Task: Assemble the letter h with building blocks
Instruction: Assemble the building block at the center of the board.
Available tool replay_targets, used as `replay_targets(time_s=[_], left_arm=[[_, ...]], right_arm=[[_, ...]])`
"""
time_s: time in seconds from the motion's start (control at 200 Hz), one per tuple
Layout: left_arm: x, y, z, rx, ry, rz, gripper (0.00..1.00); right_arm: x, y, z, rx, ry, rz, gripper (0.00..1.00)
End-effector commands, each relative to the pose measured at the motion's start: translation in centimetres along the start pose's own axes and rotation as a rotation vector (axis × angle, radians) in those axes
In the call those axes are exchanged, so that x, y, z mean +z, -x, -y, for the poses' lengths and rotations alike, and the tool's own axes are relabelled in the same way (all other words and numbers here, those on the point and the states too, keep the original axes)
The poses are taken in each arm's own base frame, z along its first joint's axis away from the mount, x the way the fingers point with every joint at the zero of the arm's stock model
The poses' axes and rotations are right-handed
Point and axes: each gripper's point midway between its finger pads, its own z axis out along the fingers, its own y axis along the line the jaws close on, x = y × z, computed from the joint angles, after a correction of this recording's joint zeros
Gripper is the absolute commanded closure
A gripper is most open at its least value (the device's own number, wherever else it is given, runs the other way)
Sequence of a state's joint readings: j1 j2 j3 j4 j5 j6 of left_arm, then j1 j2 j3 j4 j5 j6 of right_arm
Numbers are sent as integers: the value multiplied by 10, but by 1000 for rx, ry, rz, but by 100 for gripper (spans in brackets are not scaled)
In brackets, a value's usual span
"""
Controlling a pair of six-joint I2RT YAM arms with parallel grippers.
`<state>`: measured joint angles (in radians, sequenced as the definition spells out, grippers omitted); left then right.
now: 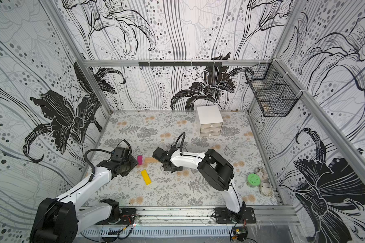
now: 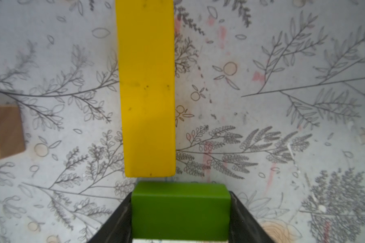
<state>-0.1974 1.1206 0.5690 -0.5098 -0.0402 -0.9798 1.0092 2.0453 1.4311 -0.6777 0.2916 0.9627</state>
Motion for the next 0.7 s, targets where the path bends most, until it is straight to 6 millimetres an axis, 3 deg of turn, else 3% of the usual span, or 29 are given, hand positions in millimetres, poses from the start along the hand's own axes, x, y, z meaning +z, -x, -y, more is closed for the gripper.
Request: replay_targets(time_s=[0.0,0.531,0.696], left_arm=[[0,-1,-1,17,7,2,44],[0,-1,0,17,5,0,44],[0,0,0,18,5,1,44]], right_arm=[[12,-9,15,-34,-75,-45,43],[6,-6,12,-38,-64,-36,25],[-9,1,5,-52,-27,-7,20]])
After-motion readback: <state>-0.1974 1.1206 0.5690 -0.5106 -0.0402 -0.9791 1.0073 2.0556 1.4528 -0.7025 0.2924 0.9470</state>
